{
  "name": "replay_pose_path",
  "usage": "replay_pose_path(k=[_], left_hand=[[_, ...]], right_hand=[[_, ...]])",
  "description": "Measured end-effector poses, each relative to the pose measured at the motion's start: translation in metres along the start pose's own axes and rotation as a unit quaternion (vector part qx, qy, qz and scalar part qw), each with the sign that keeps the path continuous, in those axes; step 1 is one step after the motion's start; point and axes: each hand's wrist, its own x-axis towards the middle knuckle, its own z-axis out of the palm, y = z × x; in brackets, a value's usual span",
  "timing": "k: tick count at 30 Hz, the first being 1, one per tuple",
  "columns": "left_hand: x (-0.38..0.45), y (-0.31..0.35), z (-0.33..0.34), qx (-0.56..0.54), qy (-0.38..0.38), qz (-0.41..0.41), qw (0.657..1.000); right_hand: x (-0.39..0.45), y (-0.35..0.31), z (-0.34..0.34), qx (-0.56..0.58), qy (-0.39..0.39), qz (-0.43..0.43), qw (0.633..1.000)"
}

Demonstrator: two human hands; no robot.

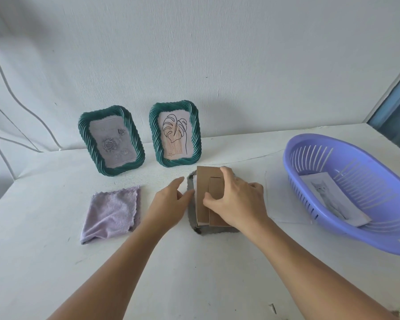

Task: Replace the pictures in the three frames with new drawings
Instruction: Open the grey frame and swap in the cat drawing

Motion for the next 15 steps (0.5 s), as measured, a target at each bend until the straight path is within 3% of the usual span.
replay_pose_path(k=[3,6,11,15], left_hand=[[-0.005,0.006,-0.002,-0.024,0.021,0.025,0.999],[-0.007,0.015,-0.004,-0.105,-0.018,0.008,0.994],[-0.010,0.032,-0.007,-0.233,-0.056,0.016,0.971],[-0.007,0.028,-0.011,-0.306,-0.036,0.016,0.951]], right_hand=[[-0.001,0.000,-0.006,0.009,0.002,0.003,1.000],[0.000,-0.002,-0.012,0.012,0.002,0.000,1.000],[0.002,-0.007,-0.018,0.034,0.009,-0.006,0.999],[0.010,-0.006,-0.016,0.081,0.000,0.005,0.997]])
